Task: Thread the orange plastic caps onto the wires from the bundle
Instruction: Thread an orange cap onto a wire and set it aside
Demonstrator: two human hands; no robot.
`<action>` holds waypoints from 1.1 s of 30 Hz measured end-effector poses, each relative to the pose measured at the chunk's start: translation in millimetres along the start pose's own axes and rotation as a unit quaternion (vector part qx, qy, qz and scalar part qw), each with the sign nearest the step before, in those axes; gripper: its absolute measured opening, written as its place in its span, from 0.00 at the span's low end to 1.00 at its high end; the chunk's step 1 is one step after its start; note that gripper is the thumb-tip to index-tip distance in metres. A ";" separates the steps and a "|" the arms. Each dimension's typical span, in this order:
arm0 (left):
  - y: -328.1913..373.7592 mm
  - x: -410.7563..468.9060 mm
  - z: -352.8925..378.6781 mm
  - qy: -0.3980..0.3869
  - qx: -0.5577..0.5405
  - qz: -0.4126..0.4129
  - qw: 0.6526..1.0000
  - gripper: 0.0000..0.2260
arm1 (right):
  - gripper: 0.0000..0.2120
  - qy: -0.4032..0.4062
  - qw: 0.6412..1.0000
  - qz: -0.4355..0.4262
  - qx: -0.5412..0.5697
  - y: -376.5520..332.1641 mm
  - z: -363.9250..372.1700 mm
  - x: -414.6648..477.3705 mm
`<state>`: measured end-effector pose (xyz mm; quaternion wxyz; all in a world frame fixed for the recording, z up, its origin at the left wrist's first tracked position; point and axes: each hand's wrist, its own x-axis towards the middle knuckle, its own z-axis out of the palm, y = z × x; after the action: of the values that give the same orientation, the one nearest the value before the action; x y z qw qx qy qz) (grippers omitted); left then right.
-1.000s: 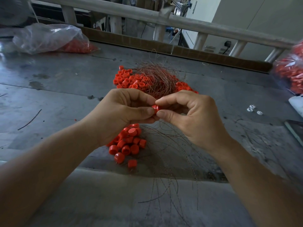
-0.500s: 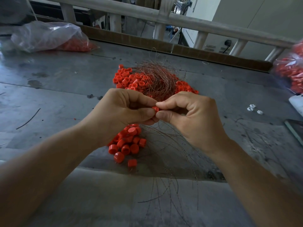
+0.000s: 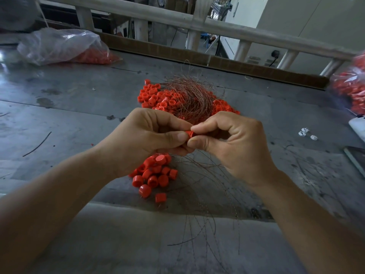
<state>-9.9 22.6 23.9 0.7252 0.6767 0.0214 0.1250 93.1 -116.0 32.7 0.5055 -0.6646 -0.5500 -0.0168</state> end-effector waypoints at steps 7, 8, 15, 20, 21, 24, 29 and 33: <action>2.7 -0.6 -4.2 -0.040 -0.018 -0.029 0.999 0.15 | 0.17 -0.086 0.996 0.024 0.010 1.6 -3.6 1.4; 3.3 -0.8 -4.8 -0.044 -0.018 -0.033 0.998 0.16 | 0.17 -0.100 0.995 0.016 -0.010 1.5 -4.0 1.9; 4.0 -3.3 -4.2 -0.071 -0.004 -0.018 0.997 0.22 | 0.07 -0.128 0.989 -0.016 -0.066 -0.8 -4.0 2.5; 2.6 -5.1 8.3 -0.003 0.126 0.057 0.990 0.28 | 0.03 -0.103 0.986 -0.047 -0.119 -0.4 -2.9 0.3; 2.4 -5.3 10.9 0.002 0.128 0.066 0.990 0.28 | 0.03 -0.099 0.985 -0.051 -0.129 -1.0 -2.0 0.0; 2.2 -7.7 13.8 0.004 0.112 0.083 0.990 0.27 | 0.02 -0.077 0.985 -0.060 -0.141 -3.7 0.2 -0.9; 4.1 -10.3 16.3 -0.001 0.087 0.081 0.993 0.24 | 0.02 -0.060 0.988 -0.065 -0.124 -3.5 0.7 -2.5; 7.5 -9.4 13.7 -0.008 0.071 0.066 0.995 0.25 | 0.03 -0.055 0.994 -0.054 -0.081 -2.3 1.5 -2.1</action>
<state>-17.4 7.7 31.1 0.6657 0.7273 -0.0203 0.1659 89.8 -116.7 32.2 0.4176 -0.6727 -0.6087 -0.0518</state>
